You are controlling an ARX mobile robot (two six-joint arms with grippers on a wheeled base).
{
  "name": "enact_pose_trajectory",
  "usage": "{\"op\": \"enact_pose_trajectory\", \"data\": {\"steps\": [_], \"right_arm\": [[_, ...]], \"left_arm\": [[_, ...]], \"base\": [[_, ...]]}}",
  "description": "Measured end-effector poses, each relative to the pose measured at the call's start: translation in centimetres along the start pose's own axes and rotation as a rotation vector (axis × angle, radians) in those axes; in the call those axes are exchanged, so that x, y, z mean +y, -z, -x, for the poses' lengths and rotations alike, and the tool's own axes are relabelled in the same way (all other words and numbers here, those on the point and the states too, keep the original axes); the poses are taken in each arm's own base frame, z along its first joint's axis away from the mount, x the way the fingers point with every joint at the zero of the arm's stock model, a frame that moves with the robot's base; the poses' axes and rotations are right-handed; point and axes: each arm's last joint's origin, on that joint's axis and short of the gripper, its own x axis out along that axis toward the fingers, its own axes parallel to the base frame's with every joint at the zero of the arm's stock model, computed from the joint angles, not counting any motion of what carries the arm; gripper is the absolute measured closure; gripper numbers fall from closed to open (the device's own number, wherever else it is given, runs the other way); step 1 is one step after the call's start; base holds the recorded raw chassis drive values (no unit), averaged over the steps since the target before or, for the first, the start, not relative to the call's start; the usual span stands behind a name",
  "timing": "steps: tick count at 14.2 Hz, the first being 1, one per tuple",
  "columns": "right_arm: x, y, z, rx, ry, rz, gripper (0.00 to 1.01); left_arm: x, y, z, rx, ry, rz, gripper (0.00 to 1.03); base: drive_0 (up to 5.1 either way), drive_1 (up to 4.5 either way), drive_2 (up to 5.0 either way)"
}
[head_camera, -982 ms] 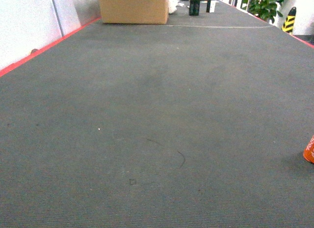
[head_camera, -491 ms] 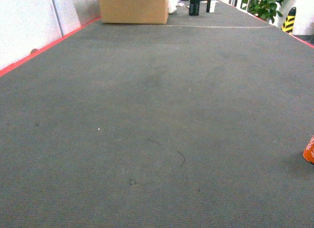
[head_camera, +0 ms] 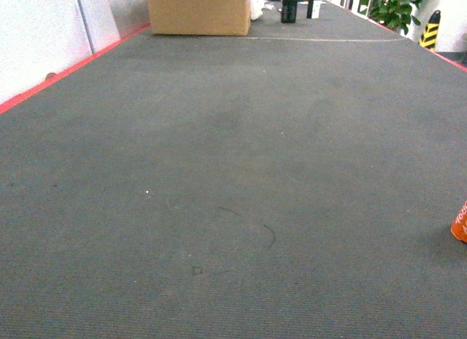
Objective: Sort blue parts and orange caps into right shelf containers
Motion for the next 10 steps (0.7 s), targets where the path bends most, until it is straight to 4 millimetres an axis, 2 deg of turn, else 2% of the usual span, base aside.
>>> {"op": "enact_pose_trajectory", "data": {"steps": [10], "right_arm": [[0.0, 0.01, 0.0, 0.0, 0.0, 0.0, 0.03]], "left_arm": [[0.0, 0.0, 0.0, 0.0, 0.0, 0.0, 0.59]], "base": [[0.0, 0.0, 0.0]]}}
